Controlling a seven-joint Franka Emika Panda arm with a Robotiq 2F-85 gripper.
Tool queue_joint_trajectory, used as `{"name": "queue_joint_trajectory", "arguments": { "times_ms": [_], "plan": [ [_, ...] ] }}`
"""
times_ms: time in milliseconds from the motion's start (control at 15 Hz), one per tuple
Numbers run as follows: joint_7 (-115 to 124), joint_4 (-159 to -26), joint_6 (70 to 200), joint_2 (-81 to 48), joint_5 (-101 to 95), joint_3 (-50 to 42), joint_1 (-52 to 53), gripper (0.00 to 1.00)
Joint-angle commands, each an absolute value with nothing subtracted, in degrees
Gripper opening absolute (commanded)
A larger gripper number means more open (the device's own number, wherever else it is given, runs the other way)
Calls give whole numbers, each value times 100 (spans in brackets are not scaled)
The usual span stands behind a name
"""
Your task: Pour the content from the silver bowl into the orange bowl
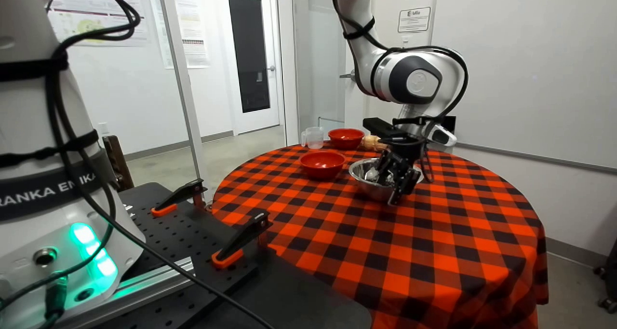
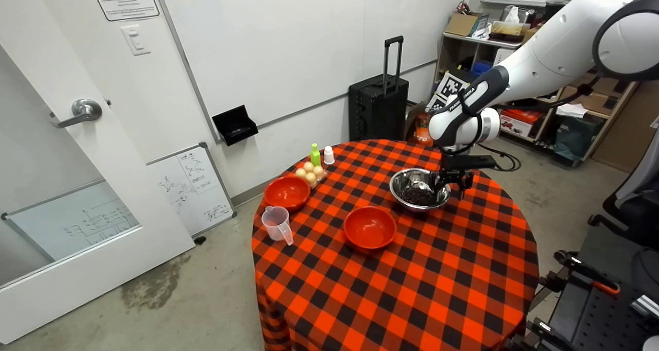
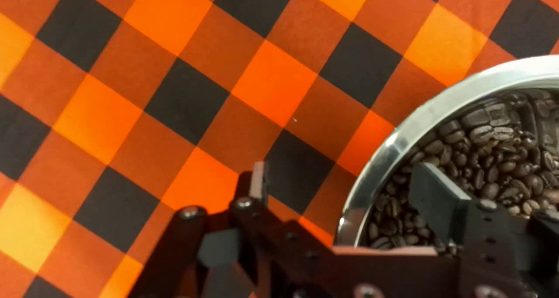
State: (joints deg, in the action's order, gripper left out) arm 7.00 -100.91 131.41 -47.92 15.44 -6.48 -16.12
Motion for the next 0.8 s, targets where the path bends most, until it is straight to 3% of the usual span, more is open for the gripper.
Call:
{"name": "queue_joint_trajectory", "arguments": {
  "times_ms": [0,467,733],
  "plan": [
    [842,-10167,13418,-4762,1924,-474,-1619,51],
    [823,-10071,13711,-4824,2485,-152,-1609,1],
    [806,-10027,13790,-4828,2615,-95,-1607,2]
  ]
}}
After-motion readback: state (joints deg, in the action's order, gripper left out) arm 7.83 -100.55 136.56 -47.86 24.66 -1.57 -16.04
